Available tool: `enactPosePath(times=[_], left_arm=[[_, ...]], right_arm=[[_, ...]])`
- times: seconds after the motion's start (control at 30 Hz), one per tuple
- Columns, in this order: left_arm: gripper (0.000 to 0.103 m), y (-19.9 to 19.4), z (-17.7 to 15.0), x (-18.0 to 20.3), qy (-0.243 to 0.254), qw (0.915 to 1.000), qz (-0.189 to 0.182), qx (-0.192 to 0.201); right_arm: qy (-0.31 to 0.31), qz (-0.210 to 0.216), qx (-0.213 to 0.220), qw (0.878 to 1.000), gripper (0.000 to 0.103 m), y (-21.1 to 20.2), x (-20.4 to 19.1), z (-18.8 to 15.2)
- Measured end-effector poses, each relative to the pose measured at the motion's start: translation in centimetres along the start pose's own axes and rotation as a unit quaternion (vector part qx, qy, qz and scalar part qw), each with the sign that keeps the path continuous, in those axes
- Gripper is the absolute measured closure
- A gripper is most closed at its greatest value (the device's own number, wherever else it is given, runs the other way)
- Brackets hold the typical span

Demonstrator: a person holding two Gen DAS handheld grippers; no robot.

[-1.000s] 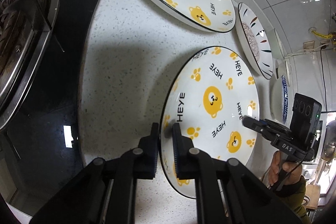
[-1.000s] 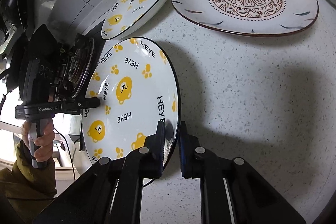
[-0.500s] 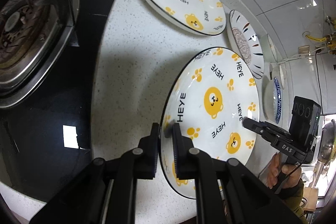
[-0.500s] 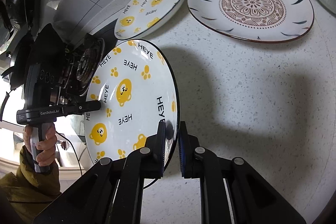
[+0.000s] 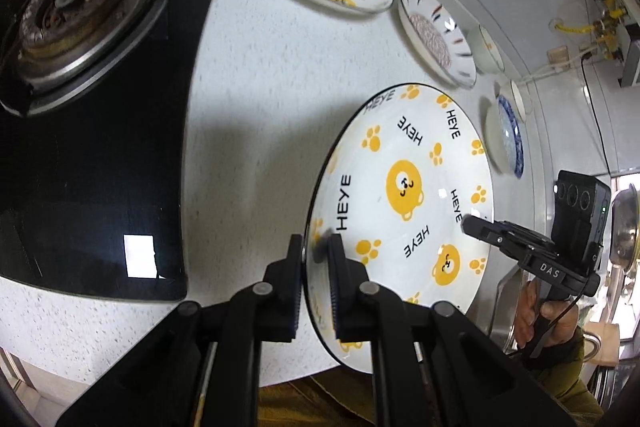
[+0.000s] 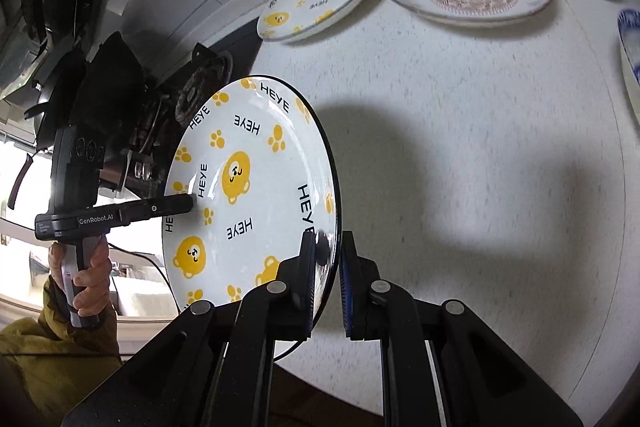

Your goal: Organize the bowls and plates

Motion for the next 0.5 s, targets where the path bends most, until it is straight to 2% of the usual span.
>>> enactPosePath(times=[0.27,0.5], left_arm=[[0.092,3.4,-1.8,-1.4,0.016,0.9993,0.005,-0.033],[0.091,4.2,-1.7,-1.4,0.047,0.9988,0.007,-0.014]], right_arm=[[0.034,-0.021,-0.006,0.999,0.092,2.7,1.2,-2.8],[0.048,-0.028,0.003,0.998,0.092,3.4,1.5,-3.1]])
Point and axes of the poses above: each gripper's, at about its wrist camera, not at the fingertips, and y roughly the way its jaws point, x to its right, z to its top, the point moved 7 cm from there along y, roughly the way its jaws point, and after that the axes turned 8 degrees about z, right-handed, at the moved point
